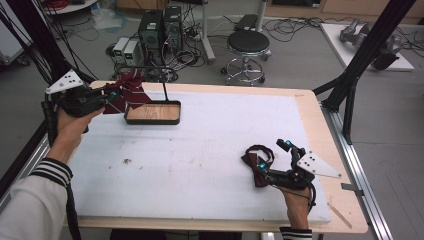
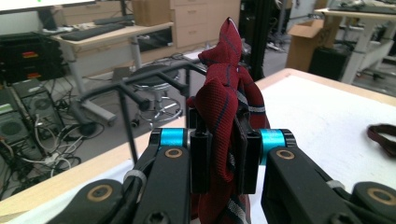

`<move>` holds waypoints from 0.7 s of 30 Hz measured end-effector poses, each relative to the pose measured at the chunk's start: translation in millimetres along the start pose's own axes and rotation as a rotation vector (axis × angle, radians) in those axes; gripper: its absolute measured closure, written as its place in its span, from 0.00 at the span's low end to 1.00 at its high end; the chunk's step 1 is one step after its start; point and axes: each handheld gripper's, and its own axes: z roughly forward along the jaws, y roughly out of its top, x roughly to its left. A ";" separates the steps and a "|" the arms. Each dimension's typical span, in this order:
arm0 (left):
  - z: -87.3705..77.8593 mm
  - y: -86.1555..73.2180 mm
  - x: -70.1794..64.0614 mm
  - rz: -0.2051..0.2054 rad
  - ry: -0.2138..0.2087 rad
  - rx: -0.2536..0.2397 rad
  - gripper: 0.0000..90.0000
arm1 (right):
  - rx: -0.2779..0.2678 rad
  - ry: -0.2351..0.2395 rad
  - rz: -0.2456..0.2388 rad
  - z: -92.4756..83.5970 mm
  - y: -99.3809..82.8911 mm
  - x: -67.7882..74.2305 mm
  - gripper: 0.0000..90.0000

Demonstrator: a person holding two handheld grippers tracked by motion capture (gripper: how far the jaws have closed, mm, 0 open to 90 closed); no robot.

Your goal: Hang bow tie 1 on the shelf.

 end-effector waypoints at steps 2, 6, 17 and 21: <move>-0.3 1.3 3.7 -0.007 0.018 -0.008 0.88 | 0.002 -0.002 0.000 -0.7 -0.2 -0.9 0.12; -1.1 2.4 12.8 -0.018 0.054 -0.005 0.88 | 0.000 -0.006 -0.004 -1.3 -0.3 -2.7 0.12; -2.4 1.5 30.1 -0.062 0.107 0.000 0.88 | 0.003 -0.015 -0.010 -2.3 -0.2 -3.9 0.12; 2.5 -0.4 34.7 -0.082 0.121 0.000 0.88 | 0.006 -0.017 -0.005 -3.0 -0.1 -3.8 0.12</move>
